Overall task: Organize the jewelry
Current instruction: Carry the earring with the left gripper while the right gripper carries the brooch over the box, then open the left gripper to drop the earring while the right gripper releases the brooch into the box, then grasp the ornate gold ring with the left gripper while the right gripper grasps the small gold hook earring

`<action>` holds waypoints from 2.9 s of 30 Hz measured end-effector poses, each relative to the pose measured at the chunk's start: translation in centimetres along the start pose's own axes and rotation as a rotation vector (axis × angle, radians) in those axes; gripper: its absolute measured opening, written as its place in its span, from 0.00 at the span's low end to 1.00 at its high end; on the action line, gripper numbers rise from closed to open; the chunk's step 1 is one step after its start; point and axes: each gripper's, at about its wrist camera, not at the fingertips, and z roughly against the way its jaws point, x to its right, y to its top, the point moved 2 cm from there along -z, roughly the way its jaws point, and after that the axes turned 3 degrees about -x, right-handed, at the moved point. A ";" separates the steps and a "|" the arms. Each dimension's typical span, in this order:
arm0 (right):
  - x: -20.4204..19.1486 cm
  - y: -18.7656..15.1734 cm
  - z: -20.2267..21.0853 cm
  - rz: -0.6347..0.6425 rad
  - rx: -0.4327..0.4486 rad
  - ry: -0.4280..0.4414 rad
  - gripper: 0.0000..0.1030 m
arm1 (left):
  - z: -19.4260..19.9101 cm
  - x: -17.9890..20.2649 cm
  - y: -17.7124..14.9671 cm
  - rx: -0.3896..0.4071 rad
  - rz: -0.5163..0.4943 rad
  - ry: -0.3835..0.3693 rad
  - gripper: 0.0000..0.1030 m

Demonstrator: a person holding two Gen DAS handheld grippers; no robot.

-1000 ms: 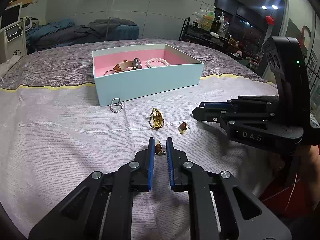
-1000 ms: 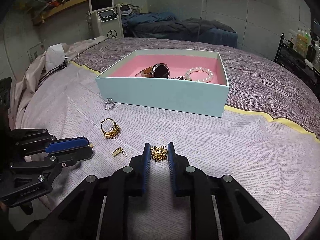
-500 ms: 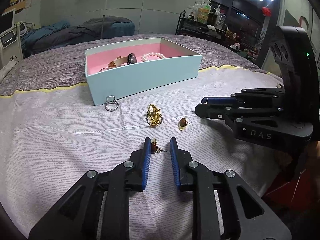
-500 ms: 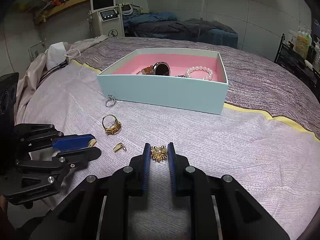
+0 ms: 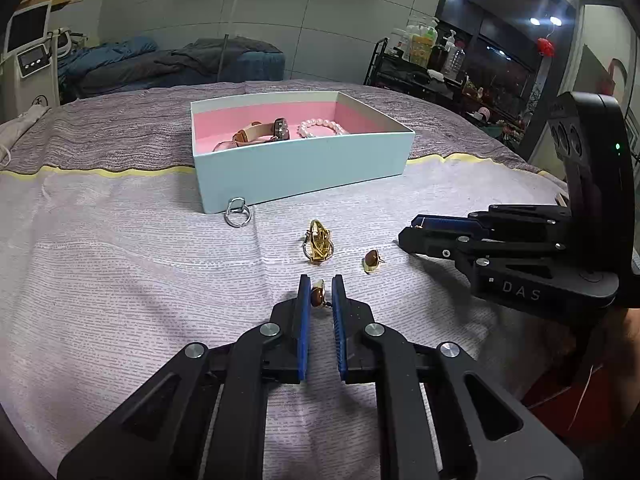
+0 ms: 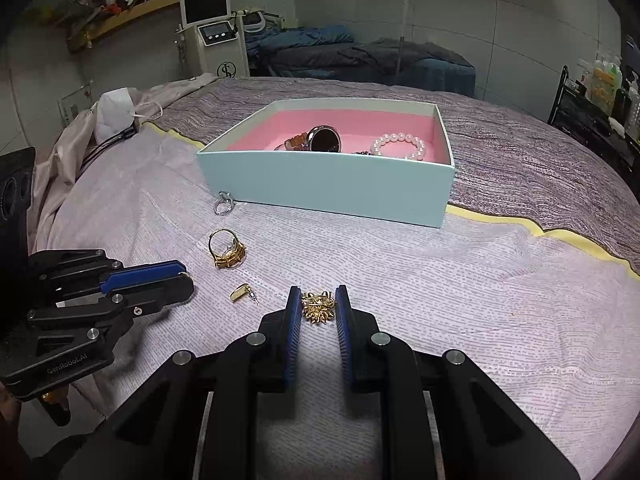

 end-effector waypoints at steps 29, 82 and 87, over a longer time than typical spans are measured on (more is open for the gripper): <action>2.6 9.4 0.2 0.000 0.161 -0.038 0.16 | -3.3 -4.0 12.0 0.094 -0.035 0.054 0.11; 0.9 2.2 1.4 0.007 0.074 -0.001 0.75 | 1.6 -5.9 2.3 0.119 0.072 0.136 0.94; -1.1 1.1 0.7 0.066 0.027 0.027 0.63 | 1.4 -5.2 1.0 0.093 0.088 0.112 0.94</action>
